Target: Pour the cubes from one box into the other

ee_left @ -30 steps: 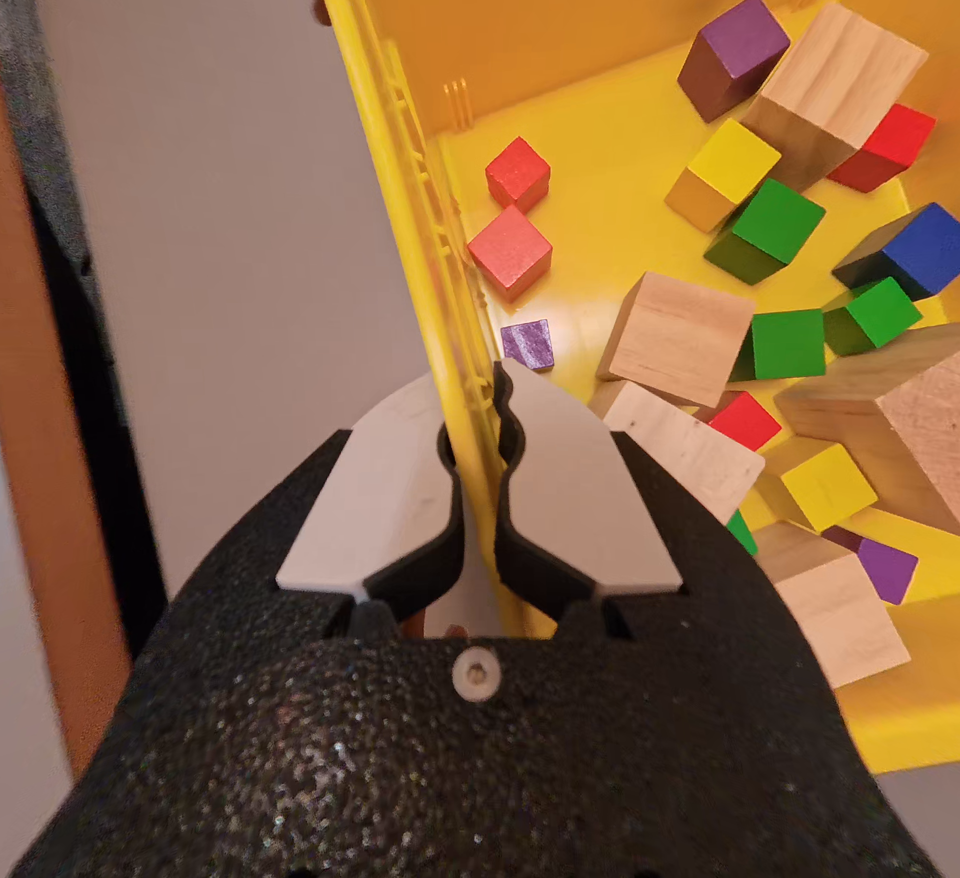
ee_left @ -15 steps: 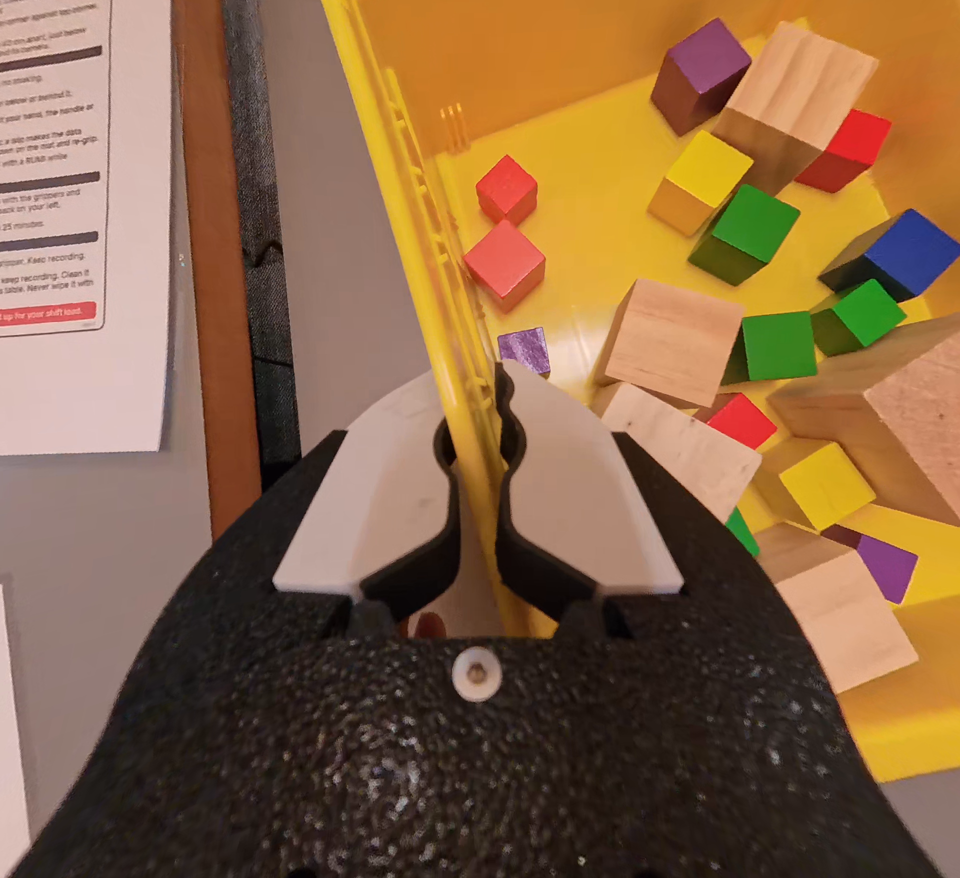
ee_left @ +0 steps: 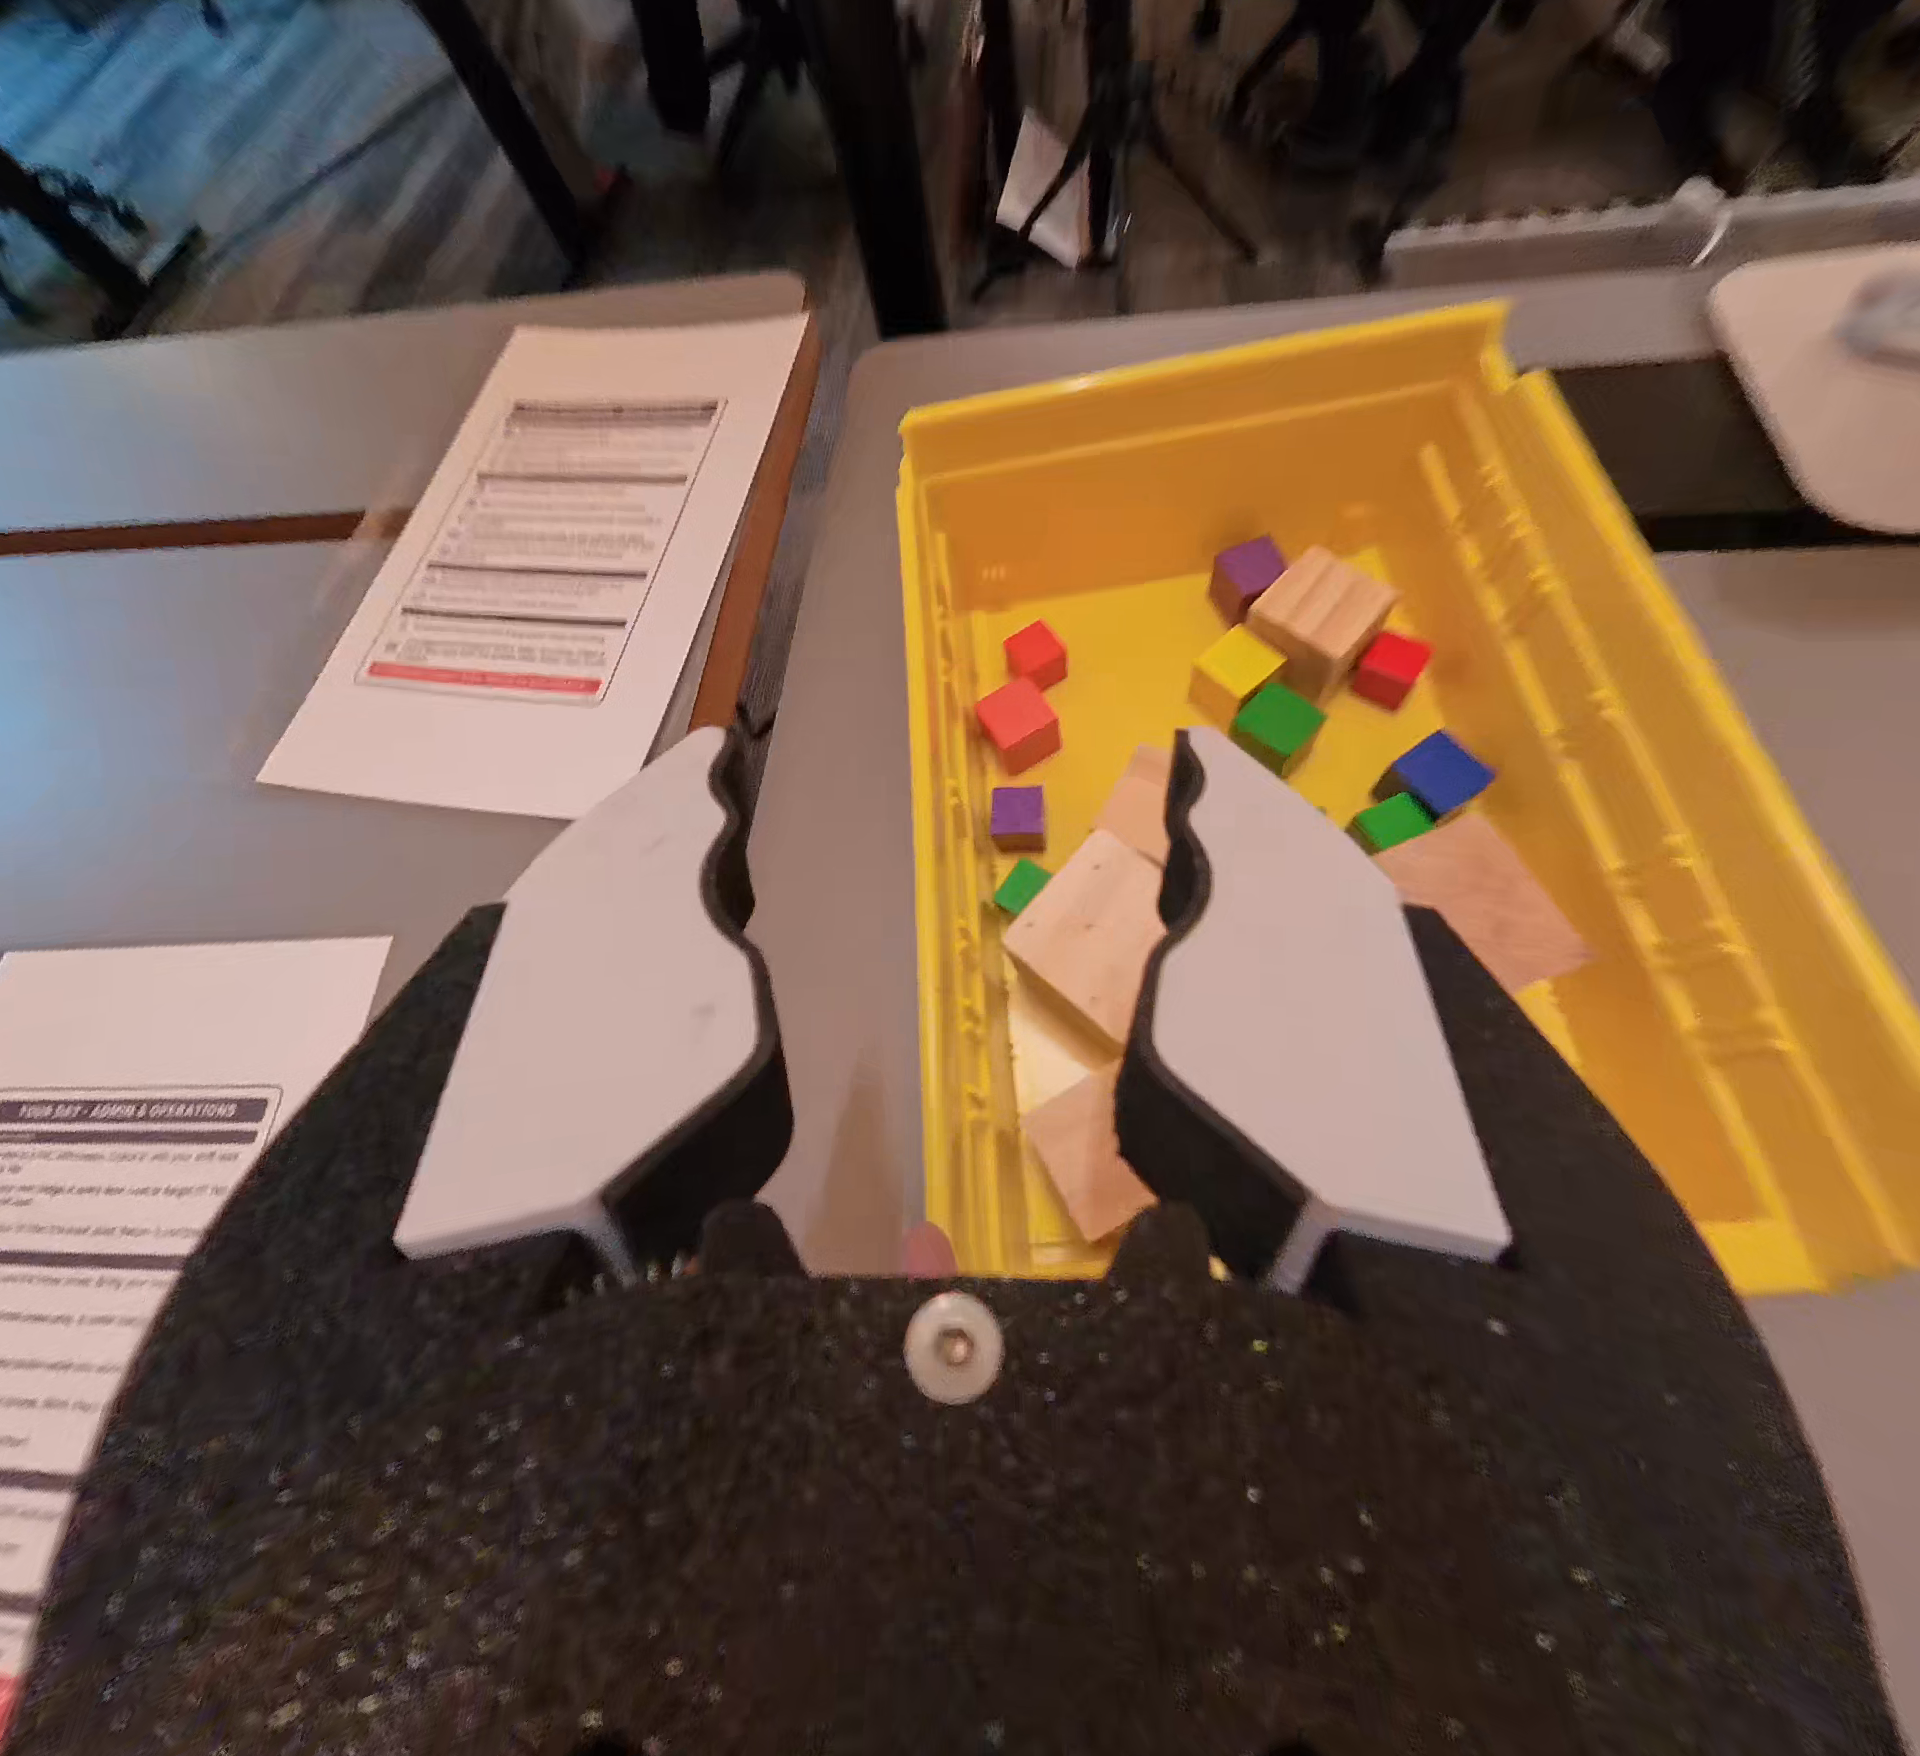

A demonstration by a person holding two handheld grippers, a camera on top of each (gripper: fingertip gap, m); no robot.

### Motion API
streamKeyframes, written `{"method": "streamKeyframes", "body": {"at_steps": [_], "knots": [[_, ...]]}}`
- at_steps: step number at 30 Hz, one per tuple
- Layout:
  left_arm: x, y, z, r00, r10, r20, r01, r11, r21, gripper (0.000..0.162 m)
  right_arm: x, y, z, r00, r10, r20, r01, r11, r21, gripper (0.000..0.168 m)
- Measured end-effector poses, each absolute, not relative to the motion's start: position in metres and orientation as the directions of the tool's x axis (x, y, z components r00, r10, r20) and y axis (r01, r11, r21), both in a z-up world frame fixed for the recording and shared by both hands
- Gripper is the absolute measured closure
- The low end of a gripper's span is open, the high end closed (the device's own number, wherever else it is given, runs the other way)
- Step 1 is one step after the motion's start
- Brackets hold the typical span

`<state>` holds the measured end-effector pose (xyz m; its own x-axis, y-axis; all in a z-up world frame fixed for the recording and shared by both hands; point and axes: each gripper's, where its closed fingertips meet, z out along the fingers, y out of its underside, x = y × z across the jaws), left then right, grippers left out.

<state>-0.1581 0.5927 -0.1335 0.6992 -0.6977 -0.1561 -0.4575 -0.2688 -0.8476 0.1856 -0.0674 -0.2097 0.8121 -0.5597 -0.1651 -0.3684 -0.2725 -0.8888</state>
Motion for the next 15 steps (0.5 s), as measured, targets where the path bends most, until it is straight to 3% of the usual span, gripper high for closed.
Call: {"method": "streamKeyframes", "body": {"at_steps": [5,8,15], "knots": [[-0.169,0.576,-0.119,0.703,-0.696,-0.146,-0.379,-0.193,-0.905,0.085,0.192,-0.063,-0.190,0.791,-0.608,-0.075,-0.260,-0.223,-0.940,0.086],[-0.174,0.576,-0.146,0.695,-0.709,-0.116,-0.453,-0.307,-0.837,0.079,0.194,-0.067,-0.171,0.773,-0.635,-0.007,-0.170,-0.196,-0.966,0.084],[-0.176,0.598,-0.200,0.709,-0.703,-0.060,-0.545,-0.491,-0.680,0.080,0.196,-0.071,-0.136,0.709,-0.693,0.128,-0.002,-0.183,-0.983,0.079]]}}
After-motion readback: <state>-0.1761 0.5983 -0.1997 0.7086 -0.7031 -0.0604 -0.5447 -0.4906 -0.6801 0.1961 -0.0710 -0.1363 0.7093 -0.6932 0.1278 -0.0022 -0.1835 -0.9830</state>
